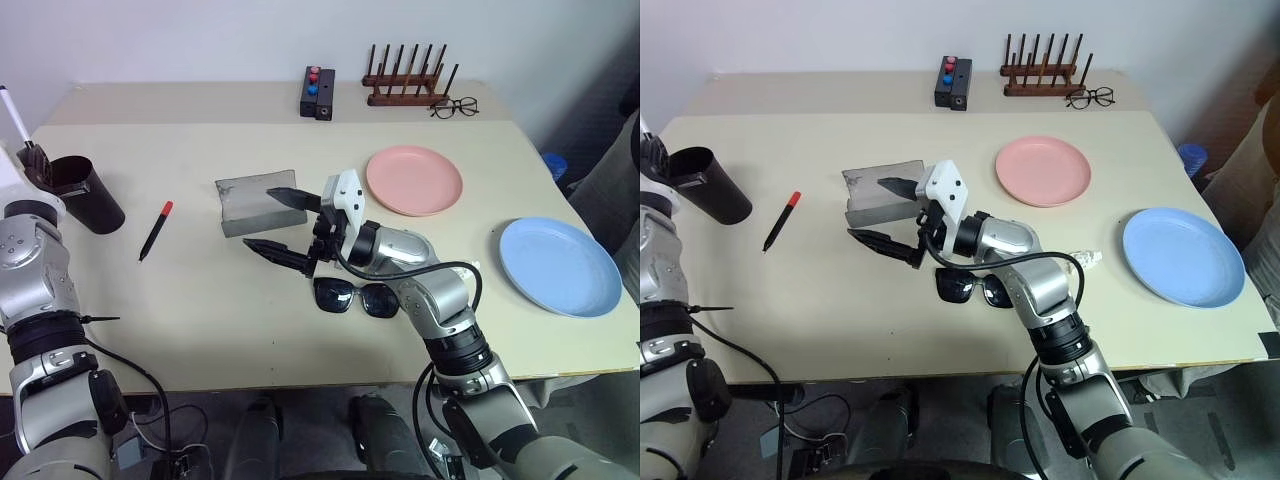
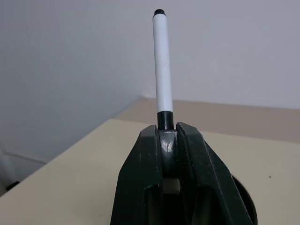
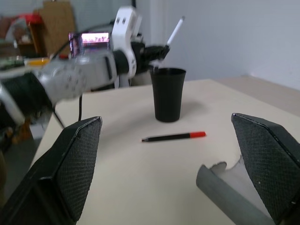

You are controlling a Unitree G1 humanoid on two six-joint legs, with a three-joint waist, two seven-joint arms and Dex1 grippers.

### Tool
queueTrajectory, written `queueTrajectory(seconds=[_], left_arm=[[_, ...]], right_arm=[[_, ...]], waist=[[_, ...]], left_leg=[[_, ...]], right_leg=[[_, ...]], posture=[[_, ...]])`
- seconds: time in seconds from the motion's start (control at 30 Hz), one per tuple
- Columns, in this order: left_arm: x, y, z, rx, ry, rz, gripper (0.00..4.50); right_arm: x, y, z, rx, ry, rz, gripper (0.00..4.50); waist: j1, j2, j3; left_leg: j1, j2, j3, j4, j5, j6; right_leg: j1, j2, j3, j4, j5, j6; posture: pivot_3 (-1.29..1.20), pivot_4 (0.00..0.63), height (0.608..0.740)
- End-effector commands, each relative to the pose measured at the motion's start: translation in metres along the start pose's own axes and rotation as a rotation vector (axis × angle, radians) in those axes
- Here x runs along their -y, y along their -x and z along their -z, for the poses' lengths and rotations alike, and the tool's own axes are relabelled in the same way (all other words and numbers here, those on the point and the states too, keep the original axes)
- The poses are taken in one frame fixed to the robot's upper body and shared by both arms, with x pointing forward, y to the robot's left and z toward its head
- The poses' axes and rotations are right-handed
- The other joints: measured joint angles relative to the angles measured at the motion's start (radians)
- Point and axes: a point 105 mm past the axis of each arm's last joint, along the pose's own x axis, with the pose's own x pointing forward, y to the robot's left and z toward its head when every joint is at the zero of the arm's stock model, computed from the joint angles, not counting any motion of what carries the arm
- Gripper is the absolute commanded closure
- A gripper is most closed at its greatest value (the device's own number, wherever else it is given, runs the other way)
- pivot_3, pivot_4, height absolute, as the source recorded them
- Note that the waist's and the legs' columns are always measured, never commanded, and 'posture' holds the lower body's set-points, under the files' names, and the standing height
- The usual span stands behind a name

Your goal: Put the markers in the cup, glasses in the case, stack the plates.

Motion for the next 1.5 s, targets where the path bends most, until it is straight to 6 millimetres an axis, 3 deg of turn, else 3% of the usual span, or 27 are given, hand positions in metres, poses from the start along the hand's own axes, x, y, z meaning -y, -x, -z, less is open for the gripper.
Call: queueTrajectory(seconds=[0.03, 0.57, 0.67, 0.8, 0.97, 1.17, 1.33, 1.47, 1.5], left_arm=[[-0.004, 0.001, -0.008, 0.035, 0.000, -0.012, 4.46], [-0.002, 0.004, 0.008, -0.008, 0.019, -0.007, 4.46], [-0.002, 0.004, 0.008, -0.009, 0.019, -0.010, 3.24], [-0.001, 0.004, 0.008, -0.010, 0.014, -0.014, 1.29], [0.000, 0.004, 0.001, 0.016, 0.024, -0.010, 1.29], [0.010, 0.001, -0.025, 0.095, 0.066, 0.044, 1.29], [0.058, 0.009, -0.049, 0.099, 0.062, 0.331, 1.29], [0.084, 0.024, -0.030, -0.119, -0.038, 0.499, 0.04], [0.087, 0.028, -0.020, -0.195, -0.071, 0.520, 0.04]], right_arm=[[-0.003, -0.001, -0.020, 0.064, 0.024, -0.008, 0.00], [-0.010, -0.001, -0.015, 0.048, 0.006, -0.024, 0.00], [-0.011, -0.001, -0.015, 0.047, 0.006, -0.025, 0.00], [-0.011, -0.001, -0.014, 0.045, 0.006, -0.028, 0.00], [-0.011, -0.001, -0.014, 0.043, 0.005, -0.031, 0.00], [-0.011, -0.001, -0.014, 0.044, 0.006, -0.032, 0.00], [-0.008, 0.001, -0.016, 0.045, 0.018, -0.020, 0.00], [-0.001, 0.006, -0.016, 0.030, 0.032, 0.000, 0.00], [-0.001, 0.009, -0.016, 0.019, 0.036, -0.004, 0.00]], waist=[[0.000, 0.000, 0.000], [0.000, 0.000, 0.000], [0.000, 0.000, 0.000], [0.000, 0.000, 0.000], [0.000, 0.000, 0.000], [0.000, 0.000, 0.000], [0.001, 0.000, 0.000], [-0.004, 0.000, 0.000], [-0.006, 0.000, 0.000]], left_leg=[[0.000, 0.000, 0.000, 0.000, 0.000, 0.000], [0.000, 0.000, 0.000, 0.000, 0.000, 0.000], [0.000, 0.000, 0.000, 0.000, 0.000, 0.000], [0.000, 0.000, 0.000, 0.000, 0.000, 0.000], [0.000, 0.000, 0.000, 0.000, 0.000, 0.000], [0.000, 0.000, 0.000, 0.000, 0.000, 0.000], [-0.001, 0.000, 0.000, 0.000, 0.000, 0.000], [0.000, 0.000, 0.000, -0.001, 0.000, 0.000], [0.000, 0.000, 0.000, -0.001, 0.000, 0.000]], right_leg=[[0.000, 0.000, 0.000, 0.000, 0.000, 0.000], [0.000, 0.000, 0.000, 0.000, 0.000, 0.000], [0.000, 0.000, 0.000, 0.000, 0.000, 0.000], [0.000, 0.000, 0.000, 0.000, 0.000, 0.000], [0.000, 0.000, 0.000, 0.000, 0.000, 0.000], [0.000, 0.000, 0.000, 0.000, 0.000, 0.000], [0.000, 0.000, 0.000, 0.000, 0.000, 0.000], [0.000, 0.000, 0.000, 0.000, 0.000, 0.000], [-0.001, 0.000, 0.000, 0.000, 0.000, 0.000]], posture=[[0.00, 0.150, 0.740], [0.00, 0.150, 0.740], [0.00, 0.150, 0.740], [0.00, 0.150, 0.740], [0.00, 0.150, 0.740], [0.00, 0.150, 0.740], [0.00, 0.150, 0.740], [0.00, 0.150, 0.740], [0.00, 0.150, 0.740]])
